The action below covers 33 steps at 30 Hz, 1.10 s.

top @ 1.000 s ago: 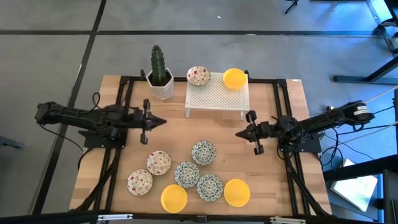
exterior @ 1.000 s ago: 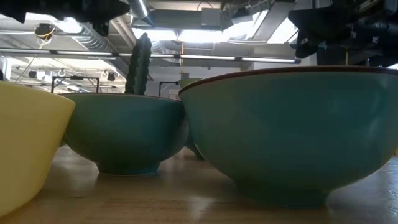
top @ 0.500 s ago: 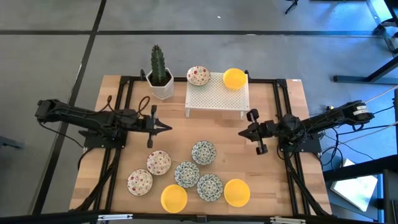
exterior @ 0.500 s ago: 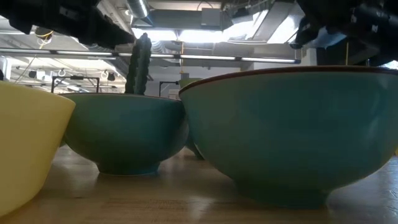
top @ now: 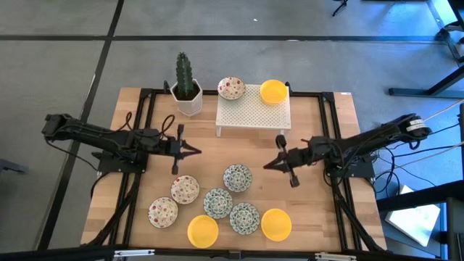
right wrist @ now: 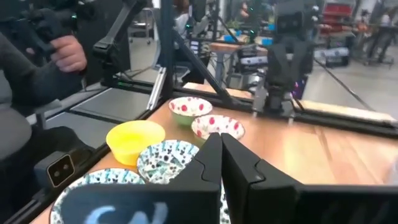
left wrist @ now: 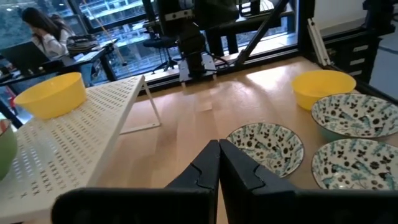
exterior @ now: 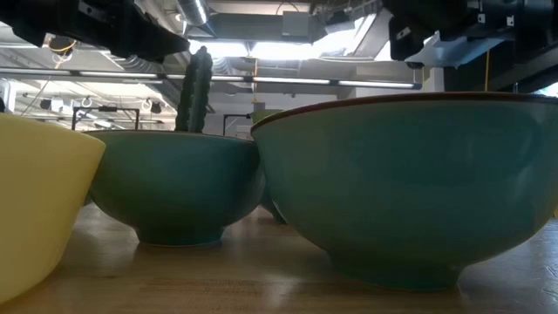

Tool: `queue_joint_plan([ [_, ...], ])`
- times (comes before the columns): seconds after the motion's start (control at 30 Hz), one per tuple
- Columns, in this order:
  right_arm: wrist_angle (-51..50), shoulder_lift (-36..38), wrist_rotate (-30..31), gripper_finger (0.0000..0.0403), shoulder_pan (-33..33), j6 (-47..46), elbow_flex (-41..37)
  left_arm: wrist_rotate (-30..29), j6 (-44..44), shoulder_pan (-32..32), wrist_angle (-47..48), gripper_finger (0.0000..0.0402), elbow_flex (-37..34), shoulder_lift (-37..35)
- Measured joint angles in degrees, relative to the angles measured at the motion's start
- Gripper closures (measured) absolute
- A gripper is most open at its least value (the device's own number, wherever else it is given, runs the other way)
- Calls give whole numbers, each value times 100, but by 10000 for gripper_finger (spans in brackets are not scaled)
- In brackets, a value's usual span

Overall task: Pick & Place Mini bowls
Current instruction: Put the top right green patterned bowl on the shelf

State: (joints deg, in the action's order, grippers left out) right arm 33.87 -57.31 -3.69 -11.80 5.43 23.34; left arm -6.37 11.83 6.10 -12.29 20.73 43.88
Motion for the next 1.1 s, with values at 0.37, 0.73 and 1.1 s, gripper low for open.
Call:
queue_joint_plan([
  [0.37, 228, -189, 2, 400, -45, 130, 12, -2, -10, 56, -1, 398, 0, 0],
  [0.73, 229, -221, 3, 400, -43, 132, 12, 0, -61, 56, -27, 398, 0, -2],
  [1.1, 228, -436, 322, 400, -39, 132, 12, 2, -58, 56, -40, 398, -2, -2],
])
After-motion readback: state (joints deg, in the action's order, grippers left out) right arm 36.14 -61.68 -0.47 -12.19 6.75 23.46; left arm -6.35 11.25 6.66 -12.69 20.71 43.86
